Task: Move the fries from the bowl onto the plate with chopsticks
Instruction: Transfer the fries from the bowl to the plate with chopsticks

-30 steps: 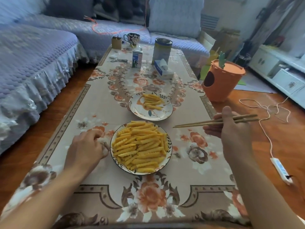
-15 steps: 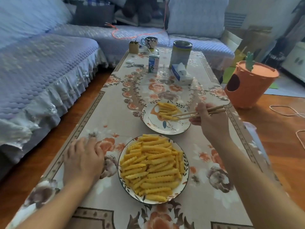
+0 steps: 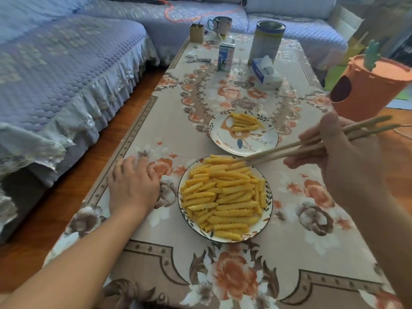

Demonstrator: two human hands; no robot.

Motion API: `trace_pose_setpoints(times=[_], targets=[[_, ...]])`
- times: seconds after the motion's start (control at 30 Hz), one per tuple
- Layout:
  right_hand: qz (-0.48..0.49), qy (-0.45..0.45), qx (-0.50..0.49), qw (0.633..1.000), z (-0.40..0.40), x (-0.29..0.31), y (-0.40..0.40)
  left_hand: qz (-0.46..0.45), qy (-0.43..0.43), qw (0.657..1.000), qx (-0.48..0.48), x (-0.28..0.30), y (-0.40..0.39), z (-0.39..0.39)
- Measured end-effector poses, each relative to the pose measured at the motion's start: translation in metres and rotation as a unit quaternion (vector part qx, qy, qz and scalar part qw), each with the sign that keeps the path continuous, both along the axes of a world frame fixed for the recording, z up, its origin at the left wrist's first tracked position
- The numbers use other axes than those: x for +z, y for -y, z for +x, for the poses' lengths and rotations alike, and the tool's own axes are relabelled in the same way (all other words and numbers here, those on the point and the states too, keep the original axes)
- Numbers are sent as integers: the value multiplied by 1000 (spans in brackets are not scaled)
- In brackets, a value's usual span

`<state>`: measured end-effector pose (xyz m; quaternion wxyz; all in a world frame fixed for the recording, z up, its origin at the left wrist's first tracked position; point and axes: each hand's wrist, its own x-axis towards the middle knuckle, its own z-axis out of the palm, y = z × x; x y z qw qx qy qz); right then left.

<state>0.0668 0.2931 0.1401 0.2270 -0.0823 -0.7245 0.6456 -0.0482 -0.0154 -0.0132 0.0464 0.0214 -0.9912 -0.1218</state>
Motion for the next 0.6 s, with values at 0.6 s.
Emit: trace_pose_setpoints(times=[0.6], targets=[[-7,-2,-80,997,34,-17,-29,-9,-22,1000,-2,-2,1,2]])
